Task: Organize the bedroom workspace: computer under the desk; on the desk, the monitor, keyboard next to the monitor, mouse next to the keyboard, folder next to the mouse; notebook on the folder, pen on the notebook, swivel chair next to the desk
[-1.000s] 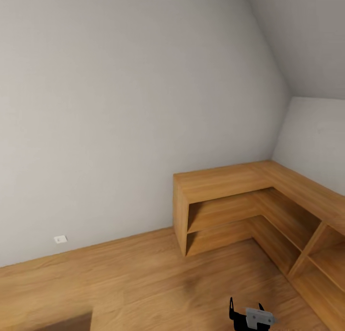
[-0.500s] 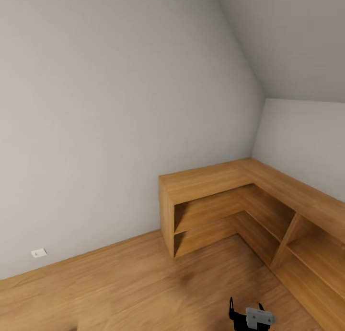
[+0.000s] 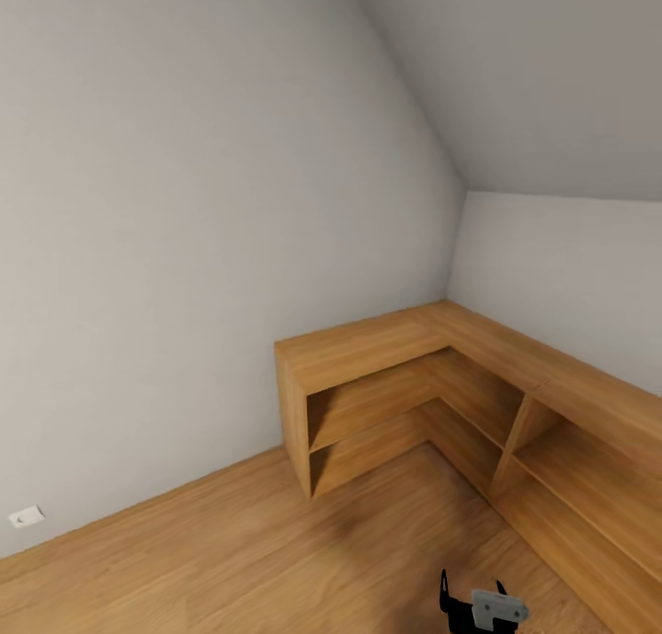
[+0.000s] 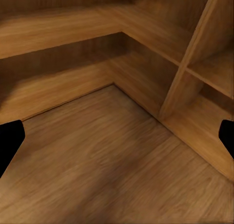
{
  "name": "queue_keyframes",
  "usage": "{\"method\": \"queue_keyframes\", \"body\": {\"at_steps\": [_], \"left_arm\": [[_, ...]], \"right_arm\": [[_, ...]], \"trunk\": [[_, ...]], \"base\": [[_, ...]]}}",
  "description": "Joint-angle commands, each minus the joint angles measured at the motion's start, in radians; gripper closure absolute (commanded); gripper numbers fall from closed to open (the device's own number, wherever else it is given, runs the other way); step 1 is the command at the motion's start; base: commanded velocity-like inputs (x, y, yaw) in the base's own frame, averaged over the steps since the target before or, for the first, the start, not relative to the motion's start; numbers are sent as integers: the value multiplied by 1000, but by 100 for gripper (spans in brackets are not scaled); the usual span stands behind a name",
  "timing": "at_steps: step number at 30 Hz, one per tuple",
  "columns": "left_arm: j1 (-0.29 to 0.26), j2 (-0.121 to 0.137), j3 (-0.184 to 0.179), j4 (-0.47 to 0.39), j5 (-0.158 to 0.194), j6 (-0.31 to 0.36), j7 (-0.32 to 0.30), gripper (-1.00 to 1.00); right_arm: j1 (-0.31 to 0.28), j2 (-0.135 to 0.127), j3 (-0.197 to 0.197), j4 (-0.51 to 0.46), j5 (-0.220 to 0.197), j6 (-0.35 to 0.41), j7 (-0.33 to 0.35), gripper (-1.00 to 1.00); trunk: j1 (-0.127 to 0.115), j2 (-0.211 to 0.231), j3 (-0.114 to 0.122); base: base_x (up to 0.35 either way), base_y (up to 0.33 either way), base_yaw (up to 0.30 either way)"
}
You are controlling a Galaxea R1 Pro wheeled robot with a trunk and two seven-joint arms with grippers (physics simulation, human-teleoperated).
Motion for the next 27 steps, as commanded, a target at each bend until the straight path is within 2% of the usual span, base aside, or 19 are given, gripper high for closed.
{"method": "queue_keyframes", "body": {"at_steps": [1, 6, 22, 27], "left_arm": [[0, 1, -9, -2, 2, -2, 9, -100], [0, 1, -9, -2, 2, -2, 9, -100], [0, 1, -9, -2, 2, -1, 9, -100], [0, 1, -8, -2, 3, -1, 8, -100]], "right_arm": [[-1, 1, 8, 2, -4, -2, -6, -100], [-1, 1, 9, 2, -4, -2, -6, -100], [-1, 2, 8, 2, -5, -1, -6, -100], [-1, 2, 10, 2, -5, 1, -6, -100]], "trunk": [[0, -1, 0], [0, -1, 3], [0, -1, 11], [0, -1, 11]], "base": [[0, 0, -226], [105, 0, -226], [288, 0, -251], [68, 0, -278]]}}
